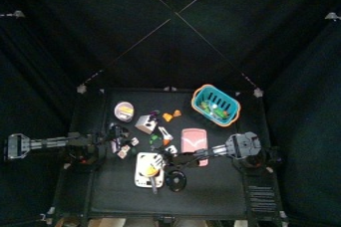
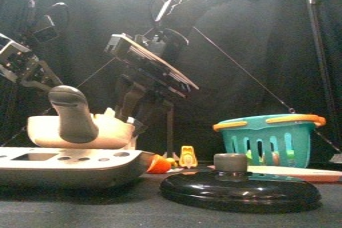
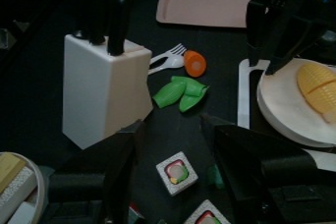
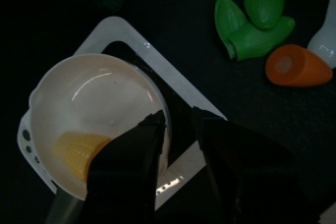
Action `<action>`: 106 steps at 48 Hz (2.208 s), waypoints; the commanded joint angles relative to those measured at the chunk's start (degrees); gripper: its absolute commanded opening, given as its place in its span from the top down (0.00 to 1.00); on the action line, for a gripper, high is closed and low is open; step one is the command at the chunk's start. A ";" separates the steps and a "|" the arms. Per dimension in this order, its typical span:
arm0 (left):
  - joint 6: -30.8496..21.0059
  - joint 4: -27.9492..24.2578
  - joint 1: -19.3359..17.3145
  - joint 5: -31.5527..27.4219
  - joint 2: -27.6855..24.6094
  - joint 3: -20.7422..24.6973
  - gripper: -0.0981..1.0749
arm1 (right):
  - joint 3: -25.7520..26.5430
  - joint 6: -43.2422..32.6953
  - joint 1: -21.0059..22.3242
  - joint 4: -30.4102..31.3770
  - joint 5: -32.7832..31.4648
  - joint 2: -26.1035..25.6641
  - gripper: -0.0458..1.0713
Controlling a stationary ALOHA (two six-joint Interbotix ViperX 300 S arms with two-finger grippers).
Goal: Grab pot lid
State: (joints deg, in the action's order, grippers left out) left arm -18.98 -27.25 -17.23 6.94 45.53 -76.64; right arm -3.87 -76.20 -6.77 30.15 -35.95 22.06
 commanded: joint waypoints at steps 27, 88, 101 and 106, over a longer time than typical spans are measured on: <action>-0.09 0.26 -0.09 0.18 -0.09 0.70 0.18 | 0.62 8.26 0.88 -1.32 -6.50 -9.58 0.32; -0.09 0.88 -0.18 0.18 -0.09 0.53 0.18 | -17.40 18.81 -16.88 3.43 1.05 -16.17 0.34; -0.09 0.88 -0.18 0.18 -0.09 0.53 0.18 | -16.96 18.37 -16.70 1.49 2.02 -14.06 0.32; -0.09 0.88 -0.18 0.18 -0.09 0.44 0.18 | -17.31 18.37 -16.70 0.44 3.25 -13.71 0.31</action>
State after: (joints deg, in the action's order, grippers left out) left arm -18.98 -26.37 -17.23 6.94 45.62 -76.90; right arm -21.97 -57.83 -23.64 31.29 -33.93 9.32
